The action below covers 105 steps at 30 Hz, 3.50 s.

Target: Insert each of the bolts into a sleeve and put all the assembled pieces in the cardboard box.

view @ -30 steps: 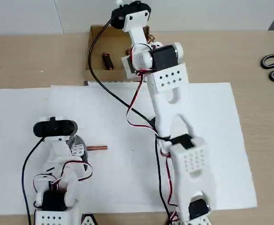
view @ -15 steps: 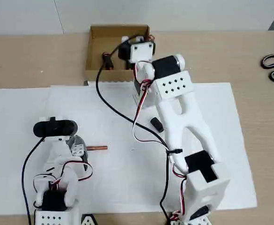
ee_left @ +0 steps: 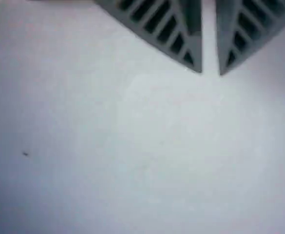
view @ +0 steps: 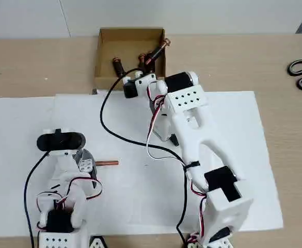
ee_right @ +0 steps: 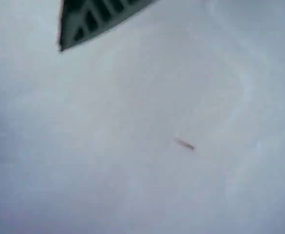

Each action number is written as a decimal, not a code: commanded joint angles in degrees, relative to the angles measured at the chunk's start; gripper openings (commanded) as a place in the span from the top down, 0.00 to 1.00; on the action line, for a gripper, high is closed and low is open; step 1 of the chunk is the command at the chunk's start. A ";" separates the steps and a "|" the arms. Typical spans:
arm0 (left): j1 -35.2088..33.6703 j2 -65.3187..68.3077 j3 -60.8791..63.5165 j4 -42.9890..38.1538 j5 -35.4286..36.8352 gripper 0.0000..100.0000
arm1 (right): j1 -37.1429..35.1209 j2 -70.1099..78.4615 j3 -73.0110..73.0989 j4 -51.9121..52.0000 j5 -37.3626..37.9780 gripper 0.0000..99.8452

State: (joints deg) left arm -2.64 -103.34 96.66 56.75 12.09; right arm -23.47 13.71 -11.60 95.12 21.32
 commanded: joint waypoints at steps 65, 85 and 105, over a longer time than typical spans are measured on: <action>0.09 0.09 -16.92 -3.34 0.09 0.99 | 6.46 -16.13 9.41 -4.97 1.76 0.99; -0.26 29.71 -55.08 5.80 4.04 0.99 | 13.85 -18.95 16.26 0.48 -0.79 0.99; -3.87 66.11 -73.45 15.91 34.73 0.99 | 22.46 -35.56 33.85 -3.03 -3.52 0.99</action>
State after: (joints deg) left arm -5.27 -41.27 25.45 69.67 39.34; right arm -3.78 -18.37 21.27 93.27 18.42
